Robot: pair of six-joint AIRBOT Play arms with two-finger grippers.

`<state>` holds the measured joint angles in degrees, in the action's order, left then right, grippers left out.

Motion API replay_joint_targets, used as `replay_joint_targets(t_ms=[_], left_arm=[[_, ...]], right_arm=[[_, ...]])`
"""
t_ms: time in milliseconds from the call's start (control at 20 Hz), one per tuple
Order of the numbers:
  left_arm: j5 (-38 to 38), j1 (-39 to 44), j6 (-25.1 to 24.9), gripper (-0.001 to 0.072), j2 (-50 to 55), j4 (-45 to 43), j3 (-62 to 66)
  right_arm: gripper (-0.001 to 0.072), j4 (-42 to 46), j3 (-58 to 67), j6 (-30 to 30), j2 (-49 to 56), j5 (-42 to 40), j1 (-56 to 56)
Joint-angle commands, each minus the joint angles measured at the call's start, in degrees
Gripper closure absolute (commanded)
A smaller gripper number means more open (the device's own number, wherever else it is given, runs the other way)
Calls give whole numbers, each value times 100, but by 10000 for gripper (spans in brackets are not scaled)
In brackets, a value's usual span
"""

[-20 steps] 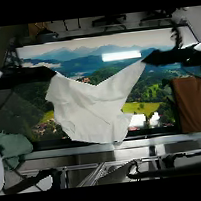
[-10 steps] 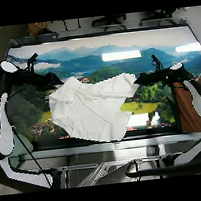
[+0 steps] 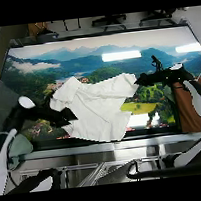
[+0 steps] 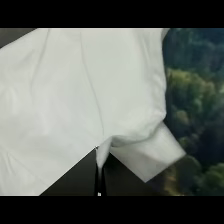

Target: Fold the shirts.

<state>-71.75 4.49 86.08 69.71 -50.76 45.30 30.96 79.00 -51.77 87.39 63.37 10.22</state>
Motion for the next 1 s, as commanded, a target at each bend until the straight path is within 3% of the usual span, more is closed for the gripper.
replay_joint_targets(t_ms=[0, 400, 600, 650, 700, 750, 950], left_arm=[[1781, 758, 57, 157, -719, 957, -1696], [3206, 2133, 1054, 157, -1241, 1040, -2809], [4435, 2376, 1156, 159, -901, 1054, -2514], [4629, 2387, 1150, 300, -732, 1034, -2321], [4666, 2363, 1110, 618, -557, 973, -2074], [4559, 2291, 800, 690, -415, 979, -1805], [3112, 1530, -343, 693, -669, 968, -673]], right_arm=[[691, -15, -2, 2, 4, 9, 0], [691, -15, -2, 83, 4, 7, 0], [691, -107, -2, 85, 4, 7, 0], [691, -166, -2, 85, 4, 26, 0], [691, -210, -2, 92, -13, 83, 4], [691, -238, -2, 151, -59, 205, 7], [692, -629, 0, 146, -713, 732, 275]])
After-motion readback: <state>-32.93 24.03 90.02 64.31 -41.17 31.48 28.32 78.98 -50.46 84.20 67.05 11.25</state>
